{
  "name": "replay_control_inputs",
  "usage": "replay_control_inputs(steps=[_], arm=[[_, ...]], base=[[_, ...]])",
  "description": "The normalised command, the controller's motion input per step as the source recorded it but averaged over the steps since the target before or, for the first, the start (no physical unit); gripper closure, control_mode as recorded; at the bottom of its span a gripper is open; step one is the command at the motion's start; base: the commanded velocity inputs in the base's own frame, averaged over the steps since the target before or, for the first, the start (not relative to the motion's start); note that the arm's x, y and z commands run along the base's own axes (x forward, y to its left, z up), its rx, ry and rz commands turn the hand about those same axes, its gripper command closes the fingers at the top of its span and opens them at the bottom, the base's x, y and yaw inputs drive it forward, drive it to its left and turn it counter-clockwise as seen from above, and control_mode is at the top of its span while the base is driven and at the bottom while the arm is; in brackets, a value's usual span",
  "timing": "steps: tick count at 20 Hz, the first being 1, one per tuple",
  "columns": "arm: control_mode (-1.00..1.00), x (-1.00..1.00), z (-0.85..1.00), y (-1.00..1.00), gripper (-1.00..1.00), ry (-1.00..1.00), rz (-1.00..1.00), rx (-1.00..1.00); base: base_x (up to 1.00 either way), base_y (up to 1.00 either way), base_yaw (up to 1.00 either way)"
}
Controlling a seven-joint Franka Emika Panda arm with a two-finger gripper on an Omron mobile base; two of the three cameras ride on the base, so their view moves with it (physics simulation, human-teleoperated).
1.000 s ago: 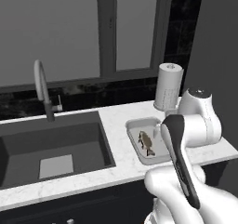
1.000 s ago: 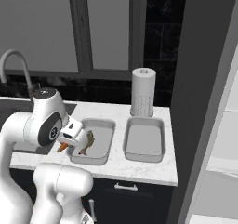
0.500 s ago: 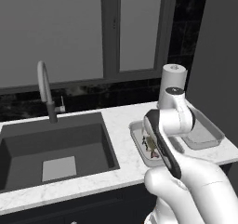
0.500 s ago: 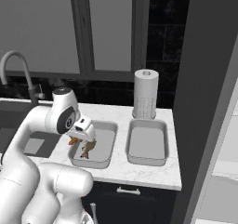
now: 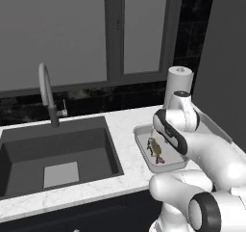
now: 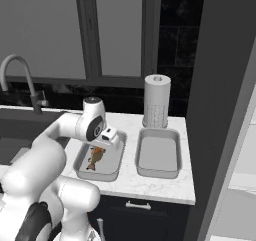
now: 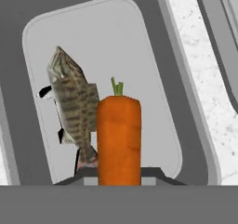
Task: Place one carrot and one fish in each tupperware on the nearby counter, to pack two identical lunches.
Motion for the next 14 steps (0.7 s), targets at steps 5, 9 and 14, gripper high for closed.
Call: replay_control_inputs(steps=[5,9,14], arm=[[-1.00,0.30,-0.57,-0.18,1.00,0.00,0.00,0.00],[-1.00,0.04,-0.59,-0.06,1.00,0.00,0.00,0.00],[-1.00,0.30,-0.44,0.02,1.00,0.00,0.03,0.00]], base=[[0.00,0.00,0.00],[0.00,0.00,0.00],[0.00,0.00,0.00]])
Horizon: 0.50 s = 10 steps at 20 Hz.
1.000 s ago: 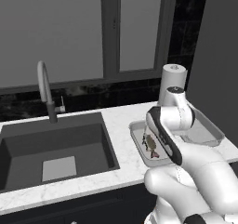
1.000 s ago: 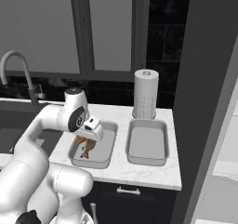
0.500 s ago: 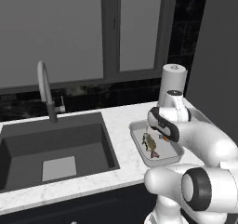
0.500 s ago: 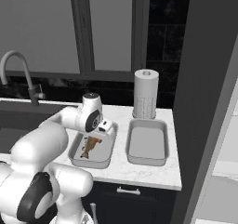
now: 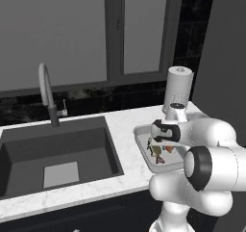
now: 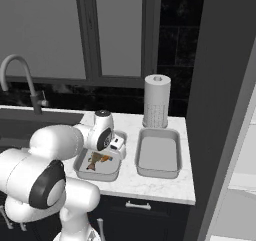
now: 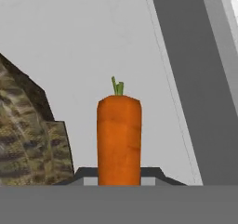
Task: Place one carrot and one fish in each tupperware on the nearby counter, to pack two identical lunches.
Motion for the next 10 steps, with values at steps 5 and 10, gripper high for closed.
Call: replay_control_inputs(steps=[5,10], arm=[[-1.00,0.17,0.01,0.00,-1.00,-0.05,0.02,0.00],[-1.00,-0.21,0.81,0.13,-1.00,-0.16,0.00,-0.05]], base=[[0.00,0.00,0.00],[0.00,0.00,0.00]])
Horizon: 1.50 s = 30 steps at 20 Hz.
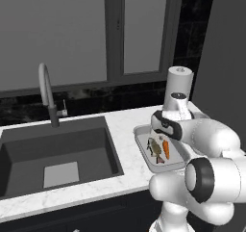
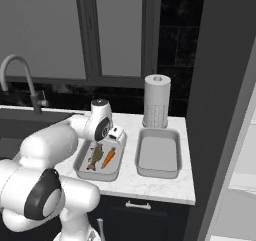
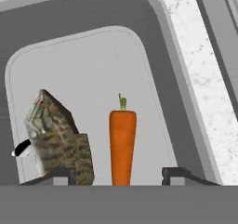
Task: Place one carrot and one fish in each tupperware on the nearby counter, to pack two identical lunches.
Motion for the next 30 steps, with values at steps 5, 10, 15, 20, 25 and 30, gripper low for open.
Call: replay_control_inputs(steps=[5,10,15,20,25,30], arm=[[-1.00,-0.69,0.82,0.25,-1.00,-0.19,0.00,-0.12],[-1.00,-1.00,0.76,0.02,-1.00,-0.17,0.05,-0.05],[-1.00,-1.00,0.32,0.00,-1.00,-0.04,0.10,-0.01],[1.00,-0.80,0.00,0.00,-1.00,0.00,0.10,-0.02],[1.00,0.00,0.00,0.00,-1.00,0.00,0.00,0.00],[1.00,0.00,0.00,0.00,-1.00,0.00,0.00,0.00]], base=[[0.00,0.00,0.00],[0.00,0.00,0.00],[0.00,0.00,0.00],[-0.20,0.00,0.03],[-1.00,-0.04,0.08],[-1.00,-0.52,-0.04]])
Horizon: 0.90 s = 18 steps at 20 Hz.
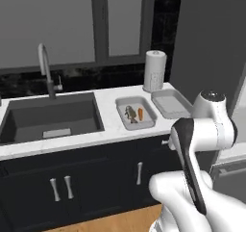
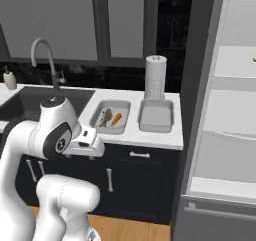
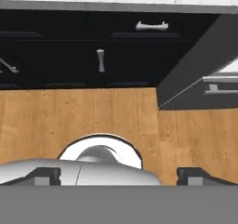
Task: Place one carrot and one fish in each tupperware on the nearby counter, to pack two identical lunches.
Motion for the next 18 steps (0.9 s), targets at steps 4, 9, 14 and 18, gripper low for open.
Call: replay_control_inputs(steps=[4,9,14,18], arm=[[1.00,0.00,0.00,0.00,-1.00,0.00,0.00,0.00],[1.00,0.00,0.00,0.00,-1.00,0.00,0.00,0.00],[1.00,0.00,0.00,0.00,-1.00,0.00,0.00,0.00],[1.00,0.00,0.00,0.00,-1.00,0.00,0.00,0.00]], base=[[-0.75,-0.94,-0.19],[-0.08,-1.00,-0.17],[0.16,-1.00,-0.16],[0.40,-0.82,-0.14]])
